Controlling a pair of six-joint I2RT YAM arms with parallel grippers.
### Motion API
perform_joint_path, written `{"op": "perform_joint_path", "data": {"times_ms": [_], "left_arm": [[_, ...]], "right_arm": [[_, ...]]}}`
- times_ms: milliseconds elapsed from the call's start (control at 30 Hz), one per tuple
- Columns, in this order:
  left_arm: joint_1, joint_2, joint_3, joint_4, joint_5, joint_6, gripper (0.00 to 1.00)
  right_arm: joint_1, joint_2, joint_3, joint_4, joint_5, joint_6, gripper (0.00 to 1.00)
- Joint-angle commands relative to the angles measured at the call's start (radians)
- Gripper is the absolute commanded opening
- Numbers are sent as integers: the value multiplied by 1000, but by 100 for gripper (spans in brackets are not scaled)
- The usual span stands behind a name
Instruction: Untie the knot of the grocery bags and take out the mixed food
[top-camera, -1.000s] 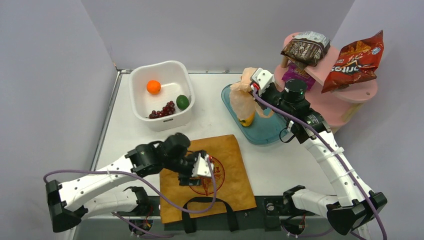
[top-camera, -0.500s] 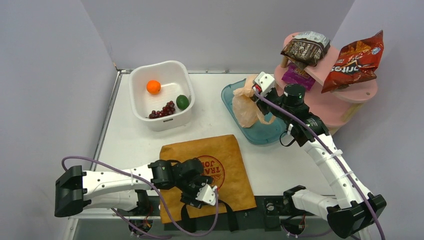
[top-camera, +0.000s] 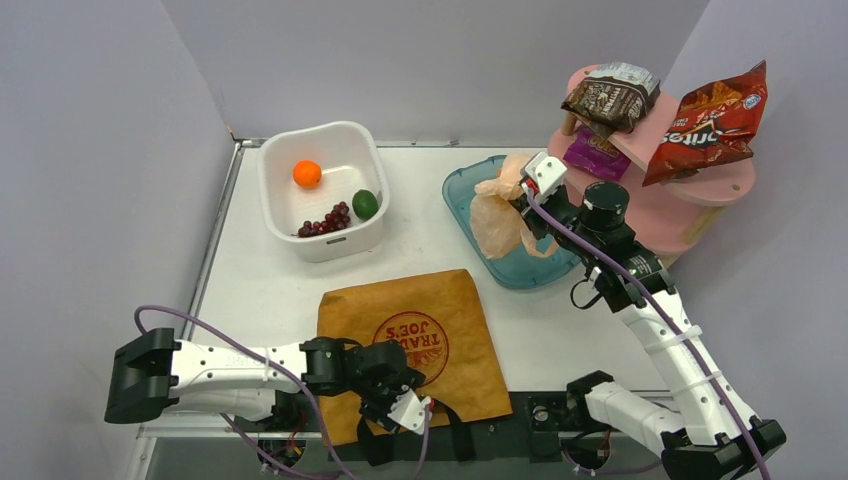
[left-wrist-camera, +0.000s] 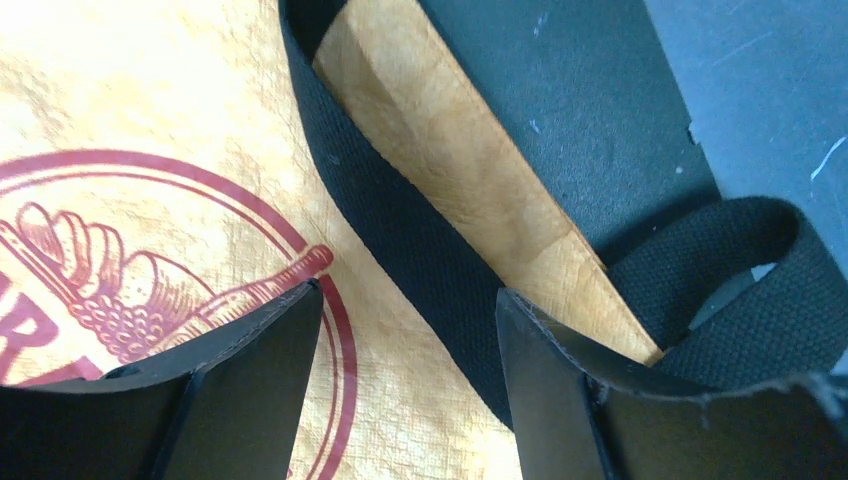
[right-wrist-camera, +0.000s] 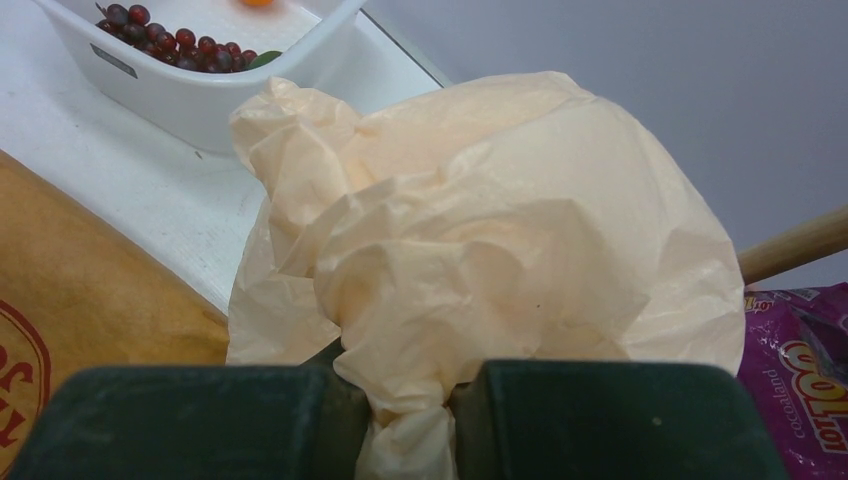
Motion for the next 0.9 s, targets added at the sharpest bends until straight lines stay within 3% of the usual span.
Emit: {"op": "perform_joint_path", "data": {"times_ms": [0,67,167,233,400,533,600,867], "left_arm": [[-41,-22,-10,63,-57,-11,60],[-36,22,-24,89,-112,-1,47],[31,66,-26,174,-175,-4,14],[102,79,5,205,-180,-37,8],[201,35,78,215,-193,-117,14],[194,-55,70,199,-127,-102,40],[149,-80,69,169,-96,-98,45],[52,-20,40,197,-128,-107,50]], "right_arm": [[-8,-30,-11,15,22,20,0],[-8,-30,-12,16,24,20,0],[-7,-29,-17,21,25,21,0],[-8,-27,-21,24,24,20,0],[-8,-20,-9,24,19,27,0],[-7,-16,-3,16,18,25,0],[-7,-15,-3,14,16,22,0],[-7,-10,-9,14,11,26,0]]}}
